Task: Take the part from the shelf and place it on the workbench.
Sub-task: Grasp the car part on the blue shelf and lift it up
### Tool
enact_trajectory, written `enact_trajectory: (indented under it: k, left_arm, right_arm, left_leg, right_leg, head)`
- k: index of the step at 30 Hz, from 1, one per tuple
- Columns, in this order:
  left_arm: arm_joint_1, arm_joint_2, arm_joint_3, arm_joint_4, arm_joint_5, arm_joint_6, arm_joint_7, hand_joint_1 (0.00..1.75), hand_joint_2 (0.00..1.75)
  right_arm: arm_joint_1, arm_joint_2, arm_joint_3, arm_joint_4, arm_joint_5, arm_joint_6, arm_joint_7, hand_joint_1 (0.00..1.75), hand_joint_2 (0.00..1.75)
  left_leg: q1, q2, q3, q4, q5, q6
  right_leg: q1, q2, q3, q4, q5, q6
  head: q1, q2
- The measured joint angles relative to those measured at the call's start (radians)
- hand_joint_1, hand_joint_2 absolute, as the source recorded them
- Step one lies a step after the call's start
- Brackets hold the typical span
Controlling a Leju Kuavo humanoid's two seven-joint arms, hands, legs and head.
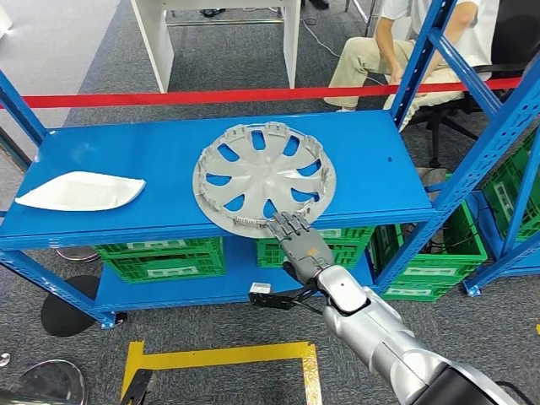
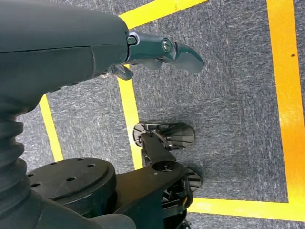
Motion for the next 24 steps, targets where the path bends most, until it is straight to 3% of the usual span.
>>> enact_trajectory:
  k: [24]
  left_arm:
    - [0.001,0.0,0.0,0.0,0.012,0.0,-0.006,0.0,1.75]
  right_arm:
    - [0.001,0.0,0.011,-0.073,0.025,-0.01,0.001,0.0,1.75]
  left_leg:
    - [0.0,0.0,0.0,0.0,0.0,0.0]
  right_leg:
    - [0.0,0.0,0.0,0.0,0.0,0.0]
  head:
    - [0.0,0.0]
